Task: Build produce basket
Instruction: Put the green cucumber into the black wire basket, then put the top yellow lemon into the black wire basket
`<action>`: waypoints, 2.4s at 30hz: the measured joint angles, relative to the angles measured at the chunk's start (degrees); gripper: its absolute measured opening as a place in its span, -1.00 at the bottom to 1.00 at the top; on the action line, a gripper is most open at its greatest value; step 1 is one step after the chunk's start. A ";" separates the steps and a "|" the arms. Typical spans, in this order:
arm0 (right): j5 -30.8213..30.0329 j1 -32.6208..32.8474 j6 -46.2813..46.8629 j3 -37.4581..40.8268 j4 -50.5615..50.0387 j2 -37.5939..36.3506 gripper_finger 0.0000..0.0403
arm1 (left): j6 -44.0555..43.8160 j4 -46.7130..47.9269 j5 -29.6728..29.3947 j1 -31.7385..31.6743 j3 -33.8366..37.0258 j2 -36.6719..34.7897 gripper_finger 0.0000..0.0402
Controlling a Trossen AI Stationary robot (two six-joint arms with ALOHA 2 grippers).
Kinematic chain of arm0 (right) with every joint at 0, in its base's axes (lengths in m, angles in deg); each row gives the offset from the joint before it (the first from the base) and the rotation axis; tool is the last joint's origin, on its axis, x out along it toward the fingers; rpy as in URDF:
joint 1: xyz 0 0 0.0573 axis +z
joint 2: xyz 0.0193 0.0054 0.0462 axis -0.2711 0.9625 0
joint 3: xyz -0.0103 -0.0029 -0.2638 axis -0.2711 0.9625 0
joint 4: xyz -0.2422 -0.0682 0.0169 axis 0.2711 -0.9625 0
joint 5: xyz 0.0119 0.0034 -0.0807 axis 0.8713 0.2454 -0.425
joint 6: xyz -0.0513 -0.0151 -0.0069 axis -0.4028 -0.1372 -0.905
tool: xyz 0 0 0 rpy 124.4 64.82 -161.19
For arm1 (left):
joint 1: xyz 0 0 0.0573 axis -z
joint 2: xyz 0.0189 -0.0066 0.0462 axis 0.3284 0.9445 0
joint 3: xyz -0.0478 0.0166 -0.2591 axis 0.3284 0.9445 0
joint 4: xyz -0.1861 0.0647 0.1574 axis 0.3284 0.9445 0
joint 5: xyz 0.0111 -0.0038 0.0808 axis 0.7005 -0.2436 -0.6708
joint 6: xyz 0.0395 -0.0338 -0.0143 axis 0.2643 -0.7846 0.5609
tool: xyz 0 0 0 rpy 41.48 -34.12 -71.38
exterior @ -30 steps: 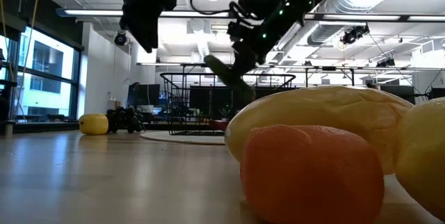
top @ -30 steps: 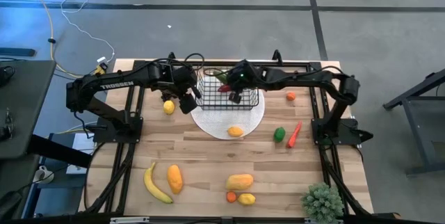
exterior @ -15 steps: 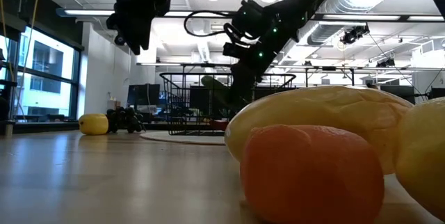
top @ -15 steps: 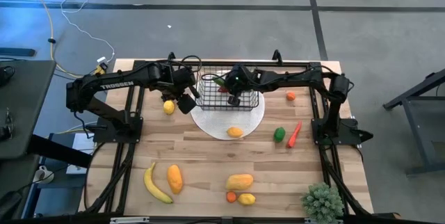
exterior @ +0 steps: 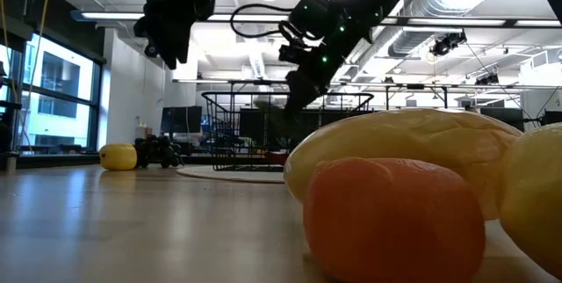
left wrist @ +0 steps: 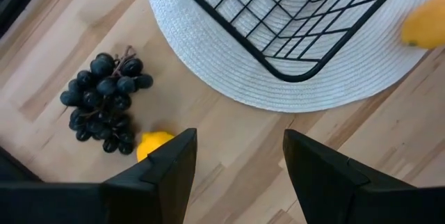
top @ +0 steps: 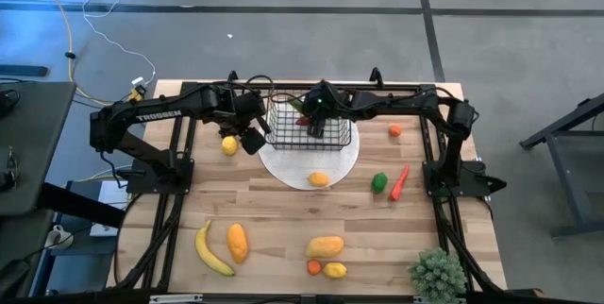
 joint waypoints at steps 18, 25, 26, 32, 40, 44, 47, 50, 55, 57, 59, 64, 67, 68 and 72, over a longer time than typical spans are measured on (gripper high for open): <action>-3.19 -0.02 0.37 -7.17 -6.07 -0.02 0.07 | -16.86 9.76 -3.40 0.03 0.00 0.00 0.18; -6.40 -0.04 0.37 -10.94 -11.57 -0.03 0.07 | -24.50 10.00 -3.91 2.10 4.01 -0.04 0.18; -6.49 -0.04 0.38 -11.41 -12.12 -0.04 0.07 | -25.51 9.91 -3.52 2.29 5.62 -0.37 0.18; -6.54 -0.04 0.32 -13.51 -13.73 -0.07 0.07 | -30.57 6.28 -1.27 2.43 15.01 -2.47 0.18; -6.54 -0.04 0.15 -13.81 -13.88 -0.07 0.07 | -34.02 -6.17 -1.48 0.44 24.96 -5.90 0.18; -6.54 -0.04 0.75 -13.81 -13.90 -0.07 0.07 | -34.07 -9.50 -2.51 -1.31 27.86 -5.79 0.18; -6.54 -0.04 0.93 -13.81 -14.10 -0.07 0.07 | -34.23 -12.63 -2.71 -2.45 30.18 -5.53 0.18; -6.54 -0.04 1.59 -13.81 -14.14 -0.07 0.07 | -34.32 -14.04 -3.45 -3.46 31.71 -5.55 0.18; -6.54 -0.04 2.37 -13.81 -14.12 -0.07 0.07 | -34.39 -19.72 -4.50 -5.30 34.81 -5.55 0.18; -6.54 -0.04 2.36 -13.81 -14.12 -0.07 0.07 | -34.38 -21.51 -4.45 -6.04 35.97 -5.55 0.18; -6.76 -0.03 2.49 -13.81 -14.12 -0.07 0.07 | -34.36 -23.70 -4.44 -6.56 37.32 -5.55 0.18; -9.65 0.00 2.51 -13.81 -14.53 -0.08 0.07 | -33.86 -24.56 -4.41 -7.80 39.49 -5.55 0.16; -10.32 0.00 4.37 -13.81 -15.69 -0.47 0.07 | -32.19 -24.79 -4.13 -8.04 40.12 -5.53 0.07; -10.31 -0.02 6.01 -13.81 -16.10 -0.70 0.07 | -31.52 -24.96 -3.97 -8.02 40.24 -5.53 0.02; -10.31 0.00 10.45 -13.81 -19.01 -1.99 0.07 | -28.90 -25.14 -3.36 -8.02 40.28 -5.55 -0.24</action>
